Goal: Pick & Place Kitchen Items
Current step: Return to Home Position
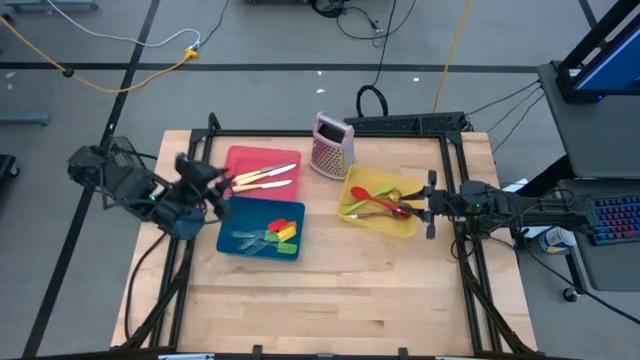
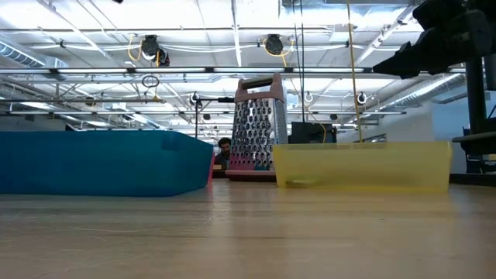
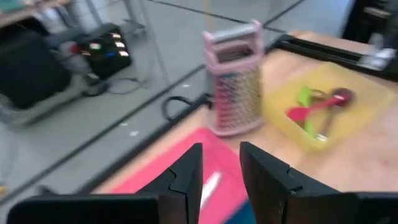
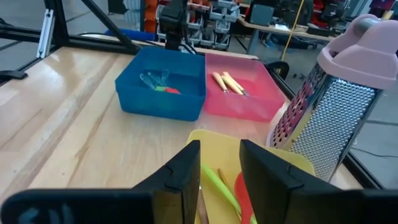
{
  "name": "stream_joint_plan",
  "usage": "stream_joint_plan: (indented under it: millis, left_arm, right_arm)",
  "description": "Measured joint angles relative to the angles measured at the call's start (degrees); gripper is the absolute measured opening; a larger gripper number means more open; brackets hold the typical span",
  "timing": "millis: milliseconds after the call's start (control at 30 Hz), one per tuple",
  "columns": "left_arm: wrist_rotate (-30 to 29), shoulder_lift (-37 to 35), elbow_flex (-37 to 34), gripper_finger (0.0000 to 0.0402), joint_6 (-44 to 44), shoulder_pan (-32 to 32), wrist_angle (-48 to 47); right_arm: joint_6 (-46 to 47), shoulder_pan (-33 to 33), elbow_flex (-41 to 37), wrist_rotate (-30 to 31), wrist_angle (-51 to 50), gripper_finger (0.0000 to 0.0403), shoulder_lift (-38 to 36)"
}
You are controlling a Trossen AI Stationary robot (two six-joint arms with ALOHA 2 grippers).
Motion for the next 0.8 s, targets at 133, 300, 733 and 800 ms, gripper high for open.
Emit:
stream_joint_plan:
  millis: [133,300,733,800]
  left_arm:
    - [0.4,-6.7,-14.5,0.0111,7.1,-2.2,19.7]
    - [8.8,-12.8,-30.4,0.0111,28.9,-0.5,55.9]
    - [35.7,-18.9,-47.5,0.0111,50.7,15.0,86.0]
    - [37.1,-21.2,-47.5,0.0111,48.5,18.1,82.0]
  right_arm:
    - [0.0,0.0,0.0,0.0,0.0,0.0105,0.1]
    - [0.0,0.0,0.0,0.0,0.0,0.0105,0.1]
    - [0.0,0.0,0.0,0.0,0.0,0.0107,0.1]
    - [0.0,0.0,0.0,0.0,0.0,0.0107,0.1]
